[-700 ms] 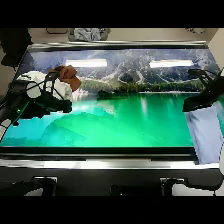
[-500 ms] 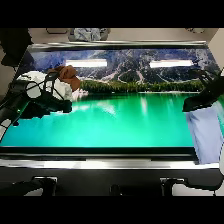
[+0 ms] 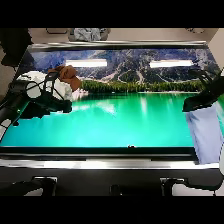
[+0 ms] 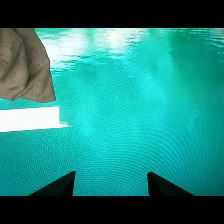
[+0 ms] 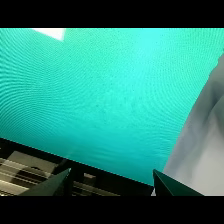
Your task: Fold the shirts.
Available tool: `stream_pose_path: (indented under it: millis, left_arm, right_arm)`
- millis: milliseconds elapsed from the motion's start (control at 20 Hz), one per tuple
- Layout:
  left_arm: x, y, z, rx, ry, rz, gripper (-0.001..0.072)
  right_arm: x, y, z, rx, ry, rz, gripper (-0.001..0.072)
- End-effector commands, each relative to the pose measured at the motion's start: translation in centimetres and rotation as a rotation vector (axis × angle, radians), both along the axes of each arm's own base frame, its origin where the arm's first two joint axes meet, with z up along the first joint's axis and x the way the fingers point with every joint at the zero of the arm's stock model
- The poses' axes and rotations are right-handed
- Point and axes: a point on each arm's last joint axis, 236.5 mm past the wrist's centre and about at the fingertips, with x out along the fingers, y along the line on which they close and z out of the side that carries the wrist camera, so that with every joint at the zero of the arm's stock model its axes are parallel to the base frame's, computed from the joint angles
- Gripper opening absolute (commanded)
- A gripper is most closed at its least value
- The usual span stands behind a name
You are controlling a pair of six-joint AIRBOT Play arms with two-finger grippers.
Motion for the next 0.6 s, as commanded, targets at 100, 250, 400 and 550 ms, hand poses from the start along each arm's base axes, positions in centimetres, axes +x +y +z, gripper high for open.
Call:
stream_pose_path:
  millis: [100, 250, 400, 550]
  left_arm:
    - [0.0, 0.0, 0.0, 0.0, -0.001, -0.001, 0.0536]
    - [0.3, -0.2, 0.0, -0.004, -0.011, -0.001, 0.0535]
    - [1.3, -0.3, -0.4, -0.008, -0.035, 0.003, 0.0538]
    - [1.6, -0.4, -0.8, -0.011, -0.037, 0.004, 0.0537]
  right_arm:
    - [0.1, 0.0, 0.0, -0.001, -0.003, -0.001, 0.0603]
    - [2.2, -0.6, 0.1, -0.02, -0.088, -0.059, 0.0603]
    - [4.4, -1.3, 0.4, -0.046, -0.184, -0.075, 0.0605]
    - [7.9, -2.4, 1.4, -0.083, -0.337, -0.089, 0.0604]
